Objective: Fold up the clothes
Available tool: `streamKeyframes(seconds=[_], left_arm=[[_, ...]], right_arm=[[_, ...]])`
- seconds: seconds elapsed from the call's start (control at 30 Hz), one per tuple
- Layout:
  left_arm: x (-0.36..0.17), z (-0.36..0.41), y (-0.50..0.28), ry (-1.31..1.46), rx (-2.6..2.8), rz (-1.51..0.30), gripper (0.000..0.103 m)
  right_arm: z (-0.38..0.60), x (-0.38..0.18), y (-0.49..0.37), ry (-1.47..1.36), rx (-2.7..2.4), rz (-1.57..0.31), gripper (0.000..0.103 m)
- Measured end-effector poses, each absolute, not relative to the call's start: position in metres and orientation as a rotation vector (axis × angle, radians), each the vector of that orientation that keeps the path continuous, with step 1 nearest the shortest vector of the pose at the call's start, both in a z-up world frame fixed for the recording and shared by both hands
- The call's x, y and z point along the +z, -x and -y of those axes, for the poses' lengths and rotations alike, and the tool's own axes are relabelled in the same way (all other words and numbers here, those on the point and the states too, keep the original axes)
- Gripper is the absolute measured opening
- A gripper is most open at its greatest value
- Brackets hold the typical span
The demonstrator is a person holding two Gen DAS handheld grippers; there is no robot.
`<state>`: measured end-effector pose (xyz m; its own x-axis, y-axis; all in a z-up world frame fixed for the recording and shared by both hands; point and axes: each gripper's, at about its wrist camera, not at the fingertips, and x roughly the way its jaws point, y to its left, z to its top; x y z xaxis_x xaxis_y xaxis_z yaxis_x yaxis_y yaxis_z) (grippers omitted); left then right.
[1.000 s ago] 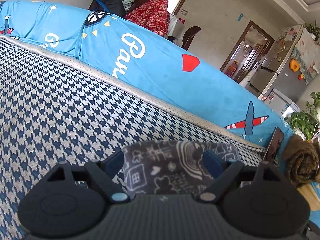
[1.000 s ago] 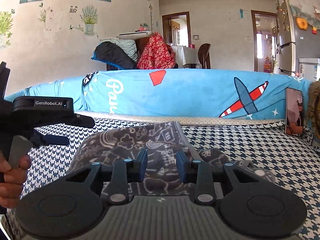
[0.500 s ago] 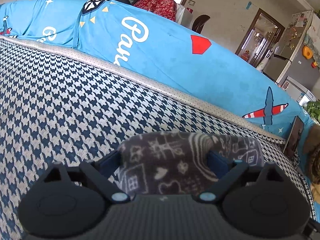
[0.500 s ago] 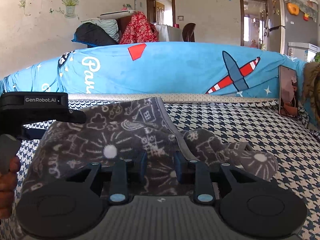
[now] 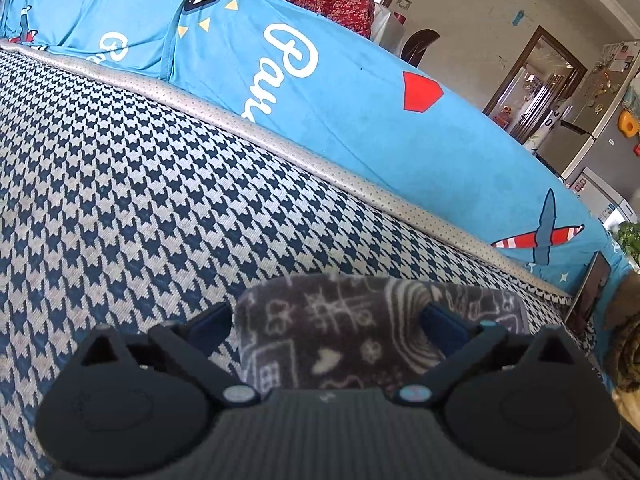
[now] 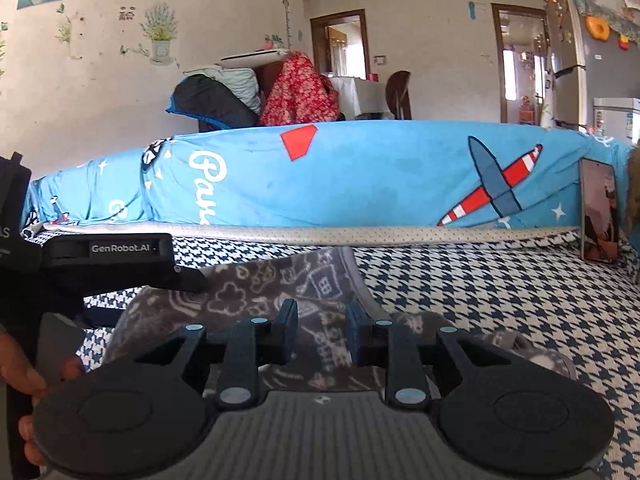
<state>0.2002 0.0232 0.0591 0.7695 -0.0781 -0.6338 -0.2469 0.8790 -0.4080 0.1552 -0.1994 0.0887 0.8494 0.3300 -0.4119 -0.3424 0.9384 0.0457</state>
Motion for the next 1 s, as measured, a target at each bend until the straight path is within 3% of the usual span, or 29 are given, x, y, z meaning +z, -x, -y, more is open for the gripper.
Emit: streamKeyframes(seconds=[0.33, 0.57, 1.0], left_arm=[[0.056, -0.014, -0.198, 0.506, 0.098, -0.71, 0.102], [0.046, -0.014, -0.201, 0.506, 0.096, -0.728, 0.103], [0.035, -0.016, -0.211, 0.502, 0.109, -0.746, 0.103]], right_arm=[[0.172, 0.085, -0.203, 0.069, 0.399, -0.447, 0.024], [0.18, 0.062, -0.244, -0.048, 0.371, -0.582, 0.024], [0.174, 0.048, -0.254, -0.027, 0.362, -0.606, 0.026]])
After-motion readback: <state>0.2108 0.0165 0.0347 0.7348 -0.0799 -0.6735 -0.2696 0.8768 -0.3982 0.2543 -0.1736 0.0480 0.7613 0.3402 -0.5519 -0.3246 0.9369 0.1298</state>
